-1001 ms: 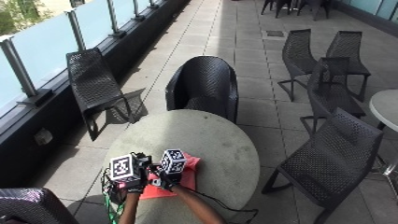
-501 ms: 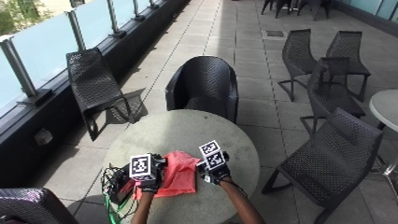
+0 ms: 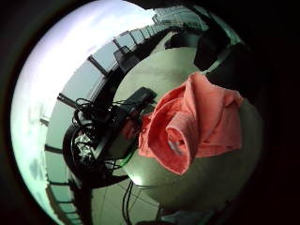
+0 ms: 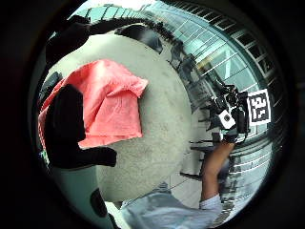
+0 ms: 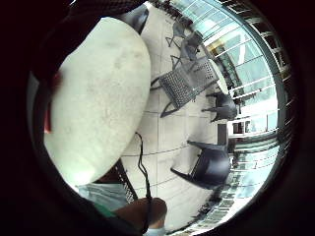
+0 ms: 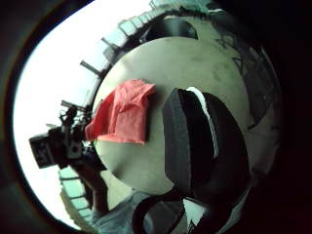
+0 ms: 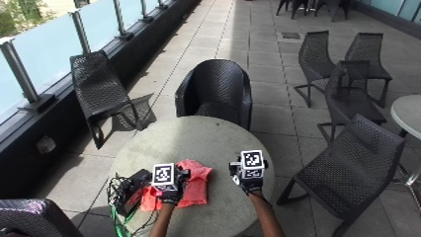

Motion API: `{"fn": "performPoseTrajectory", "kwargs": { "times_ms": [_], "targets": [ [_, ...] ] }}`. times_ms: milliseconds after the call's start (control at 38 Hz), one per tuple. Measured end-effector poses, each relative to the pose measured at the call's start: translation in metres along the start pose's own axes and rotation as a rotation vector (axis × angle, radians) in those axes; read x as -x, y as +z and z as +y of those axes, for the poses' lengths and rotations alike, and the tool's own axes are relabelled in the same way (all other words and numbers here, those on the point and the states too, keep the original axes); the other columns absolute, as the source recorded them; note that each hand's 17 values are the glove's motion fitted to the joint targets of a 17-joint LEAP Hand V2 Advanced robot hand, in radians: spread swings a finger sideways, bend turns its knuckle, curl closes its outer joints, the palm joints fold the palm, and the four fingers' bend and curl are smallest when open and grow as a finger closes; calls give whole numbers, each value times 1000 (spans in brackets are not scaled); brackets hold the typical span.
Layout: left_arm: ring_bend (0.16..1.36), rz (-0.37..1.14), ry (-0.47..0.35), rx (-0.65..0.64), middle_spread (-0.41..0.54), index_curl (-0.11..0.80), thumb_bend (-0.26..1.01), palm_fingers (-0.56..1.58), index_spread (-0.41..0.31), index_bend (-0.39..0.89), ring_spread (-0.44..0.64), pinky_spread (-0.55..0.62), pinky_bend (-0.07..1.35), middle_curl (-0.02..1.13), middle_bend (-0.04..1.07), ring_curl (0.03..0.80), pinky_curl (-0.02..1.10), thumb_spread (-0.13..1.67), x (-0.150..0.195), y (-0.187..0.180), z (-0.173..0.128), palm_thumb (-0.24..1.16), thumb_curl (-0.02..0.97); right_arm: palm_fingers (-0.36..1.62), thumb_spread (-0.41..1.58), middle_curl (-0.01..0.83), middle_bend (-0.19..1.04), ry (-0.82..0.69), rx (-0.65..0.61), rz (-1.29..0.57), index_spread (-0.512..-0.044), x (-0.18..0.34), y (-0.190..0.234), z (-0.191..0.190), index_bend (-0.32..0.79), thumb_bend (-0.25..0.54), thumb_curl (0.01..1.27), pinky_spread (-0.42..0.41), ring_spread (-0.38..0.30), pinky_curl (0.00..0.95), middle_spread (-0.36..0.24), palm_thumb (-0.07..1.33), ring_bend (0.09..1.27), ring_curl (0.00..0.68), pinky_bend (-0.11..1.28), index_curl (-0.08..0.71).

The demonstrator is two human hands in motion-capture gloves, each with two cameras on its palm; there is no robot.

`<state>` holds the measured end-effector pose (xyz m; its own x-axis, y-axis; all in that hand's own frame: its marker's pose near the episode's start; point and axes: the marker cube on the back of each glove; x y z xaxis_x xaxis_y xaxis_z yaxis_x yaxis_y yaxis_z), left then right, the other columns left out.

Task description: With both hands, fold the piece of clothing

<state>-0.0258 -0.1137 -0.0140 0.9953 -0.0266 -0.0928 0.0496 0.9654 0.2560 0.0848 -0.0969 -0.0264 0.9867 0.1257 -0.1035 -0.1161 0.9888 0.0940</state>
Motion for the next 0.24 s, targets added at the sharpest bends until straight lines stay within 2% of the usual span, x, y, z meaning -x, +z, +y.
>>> {"fn": "performPoseTrajectory", "kwargs": {
  "times_ms": [237],
  "targets": [
    [511,-9,-3,15,-112,340,-6,626,-154,148,-15,72,482,335,157,352,414,1473,2,4,4,624,335,309,1403,392,196,-31,-35,19,-383,17,2,4,147,5,289,224,44,318,-123,447,230,288,397,325]
  ]
}}
